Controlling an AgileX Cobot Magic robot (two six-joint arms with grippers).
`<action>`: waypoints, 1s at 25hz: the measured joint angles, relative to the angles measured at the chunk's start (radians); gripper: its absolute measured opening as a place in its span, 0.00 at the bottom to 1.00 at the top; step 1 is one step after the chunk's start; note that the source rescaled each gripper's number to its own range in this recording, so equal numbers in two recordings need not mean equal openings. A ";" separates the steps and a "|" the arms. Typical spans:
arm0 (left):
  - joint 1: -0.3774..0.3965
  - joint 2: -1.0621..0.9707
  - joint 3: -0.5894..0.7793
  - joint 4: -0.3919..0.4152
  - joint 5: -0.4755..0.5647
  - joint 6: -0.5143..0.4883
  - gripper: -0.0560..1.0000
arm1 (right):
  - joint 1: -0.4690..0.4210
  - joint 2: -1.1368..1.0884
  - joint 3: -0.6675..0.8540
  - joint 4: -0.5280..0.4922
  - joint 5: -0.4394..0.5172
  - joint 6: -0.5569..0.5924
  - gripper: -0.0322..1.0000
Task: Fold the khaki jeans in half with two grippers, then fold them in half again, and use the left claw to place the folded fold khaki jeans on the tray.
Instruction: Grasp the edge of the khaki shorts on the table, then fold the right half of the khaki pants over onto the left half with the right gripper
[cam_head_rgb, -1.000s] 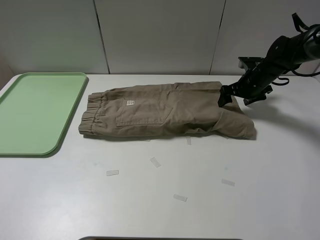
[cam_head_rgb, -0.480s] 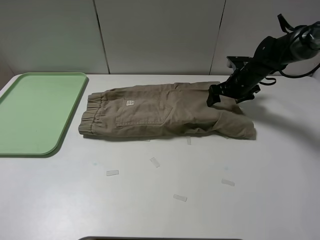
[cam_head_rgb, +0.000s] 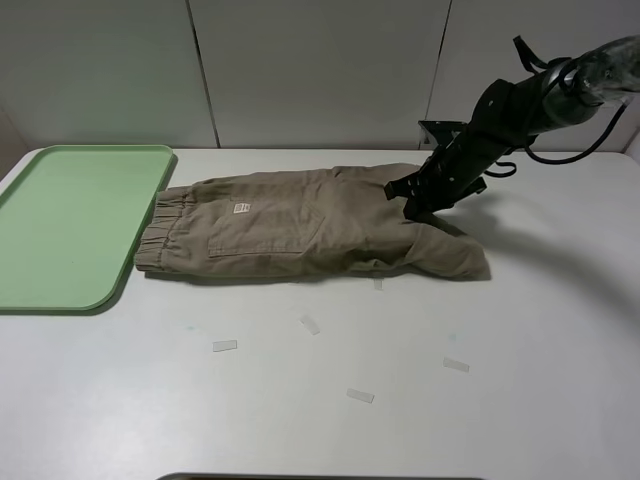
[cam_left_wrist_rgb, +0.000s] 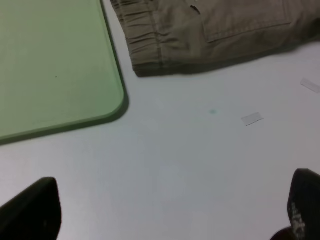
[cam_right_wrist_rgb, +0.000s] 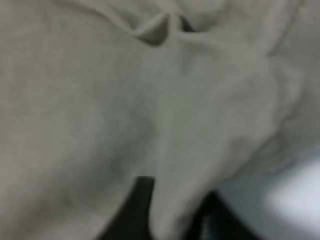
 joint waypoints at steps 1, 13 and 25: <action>0.000 0.000 0.000 0.000 0.000 0.000 0.90 | 0.006 0.000 0.000 -0.014 0.004 0.002 0.06; 0.000 0.000 0.000 0.000 0.000 0.000 0.90 | 0.017 -0.079 0.060 -0.334 0.121 0.114 0.06; 0.000 0.000 0.000 0.000 0.000 0.000 0.90 | -0.186 -0.290 0.364 -0.783 0.092 0.116 0.06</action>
